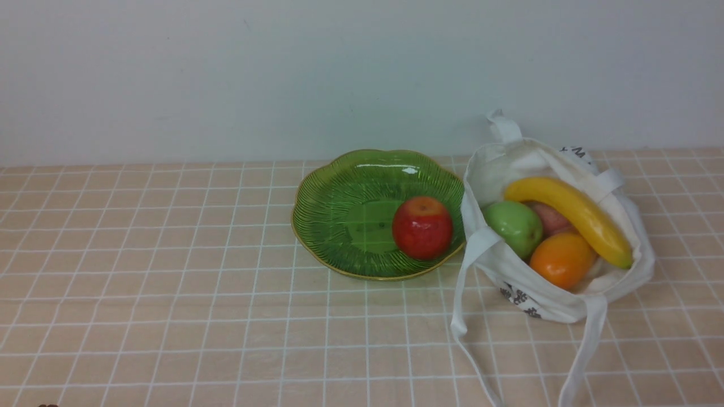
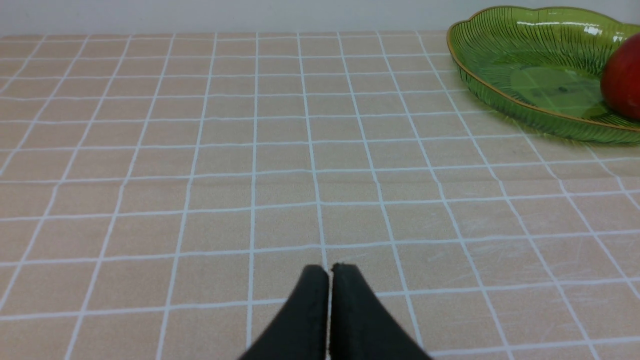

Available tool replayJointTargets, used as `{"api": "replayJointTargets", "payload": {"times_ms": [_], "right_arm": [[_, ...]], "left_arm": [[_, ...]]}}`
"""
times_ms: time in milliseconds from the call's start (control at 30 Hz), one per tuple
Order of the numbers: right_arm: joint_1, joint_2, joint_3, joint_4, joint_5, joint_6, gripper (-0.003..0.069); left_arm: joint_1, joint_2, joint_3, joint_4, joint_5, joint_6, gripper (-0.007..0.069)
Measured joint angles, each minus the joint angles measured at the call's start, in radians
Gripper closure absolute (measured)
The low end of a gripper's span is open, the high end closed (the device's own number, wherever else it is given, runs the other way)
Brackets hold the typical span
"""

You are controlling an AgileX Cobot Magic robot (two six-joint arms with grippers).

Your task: Take the fruit out of the bag on the brown coffee tablecloth and place them on the plate.

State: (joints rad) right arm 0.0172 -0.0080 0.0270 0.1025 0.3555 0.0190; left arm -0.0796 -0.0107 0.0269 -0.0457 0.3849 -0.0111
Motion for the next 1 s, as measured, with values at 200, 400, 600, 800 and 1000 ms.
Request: {"api": "replayJointTargets", "payload": {"times_ms": [200,400,600,800,1000], "right_arm": [[0.0,0.0,-0.002,-0.001,0.012,0.0,0.0673],[0.002,0.0,-0.002,-0.001,0.013,0.0,0.0673],[0.033,0.0,-0.002,-0.002,0.014,0.0,0.0673],[0.038,0.0,-0.002,-0.002,0.014,0.0,0.0673],[0.038,0.0,-0.002,-0.002,0.014,0.0,0.0673]], "left_arm": [[0.0,0.0,0.0,0.0,0.0,0.0,0.0632],[0.0,0.0,0.0,0.0,0.0,0.0,0.0632],[0.0,0.0,0.0,0.0,0.0,0.0,0.0632],[0.0,0.0,0.0,0.0,0.0,0.0,0.0632],[0.0,0.0,0.0,0.0,0.0,0.0,0.0632]]}}
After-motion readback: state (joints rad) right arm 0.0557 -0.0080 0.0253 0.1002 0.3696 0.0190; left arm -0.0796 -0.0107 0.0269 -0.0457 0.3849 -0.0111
